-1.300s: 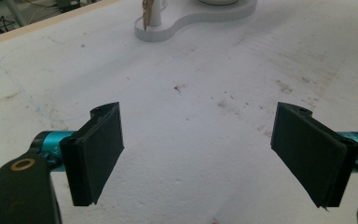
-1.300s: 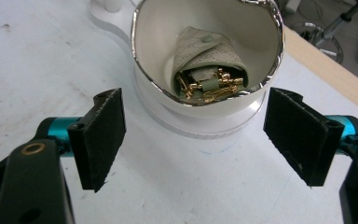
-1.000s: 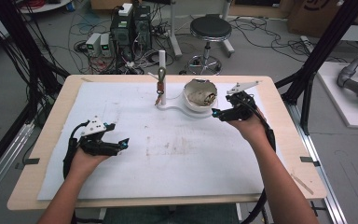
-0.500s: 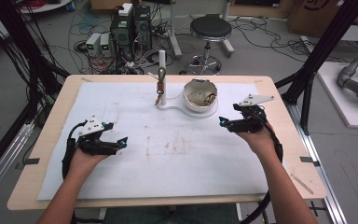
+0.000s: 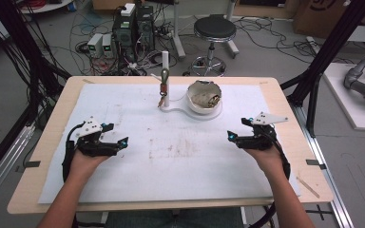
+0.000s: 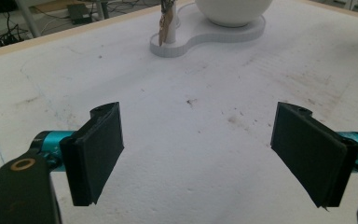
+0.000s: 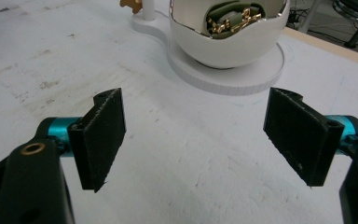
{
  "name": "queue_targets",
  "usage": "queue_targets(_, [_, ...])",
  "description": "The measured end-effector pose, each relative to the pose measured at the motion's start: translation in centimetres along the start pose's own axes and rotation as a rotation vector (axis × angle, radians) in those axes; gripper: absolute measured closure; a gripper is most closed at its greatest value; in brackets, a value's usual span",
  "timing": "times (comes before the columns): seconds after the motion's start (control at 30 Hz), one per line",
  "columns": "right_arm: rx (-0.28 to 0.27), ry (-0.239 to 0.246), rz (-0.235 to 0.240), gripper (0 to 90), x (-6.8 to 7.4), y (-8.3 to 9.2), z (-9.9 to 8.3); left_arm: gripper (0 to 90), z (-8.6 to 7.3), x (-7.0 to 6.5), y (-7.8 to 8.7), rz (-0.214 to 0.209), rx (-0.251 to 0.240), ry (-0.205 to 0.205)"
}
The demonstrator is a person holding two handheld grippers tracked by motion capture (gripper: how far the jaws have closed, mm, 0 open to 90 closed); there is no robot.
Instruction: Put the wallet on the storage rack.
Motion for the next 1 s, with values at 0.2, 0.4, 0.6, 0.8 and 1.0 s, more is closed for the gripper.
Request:
queue_targets(0.2, [-0.02,-0.021,0.009,20.6,0.2,0.2,-1.5,16.8,0.1,-0.1,-0.4,-0.005,-0.012,0.014])
queue_targets(0.4, [-0.015,-0.023,0.012,20.0,0.1,0.0,-1.9,16.8,-0.1,0.0,-0.3,0.0,-0.008,0.008])
queue_targets(0.6, [-0.025,-0.013,0.013,20.0,0.2,-0.1,-1.8,16.8,-0.1,0.0,0.0,0.002,-0.012,0.005])
queue_targets(0.8, [-0.032,-0.011,-0.001,20.0,0.0,0.0,-1.7,16.8,-0.2,0.1,0.2,0.0,-0.013,0.005])
queue_targets(1.0, [-0.024,-0.025,-0.006,20.0,-0.1,-0.1,-1.8,16.8,-0.3,0.2,0.3,0.002,-0.01,0.005])
Point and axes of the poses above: each handheld gripper's, and its own axes: y roughly backward along the jaws, z roughly out of its top, x roughly to its left, the point moved 8 cm from there along -y, roughly forward along the jaws, and after that the axes turned 10 degrees about -x, right-handed, at the moved point
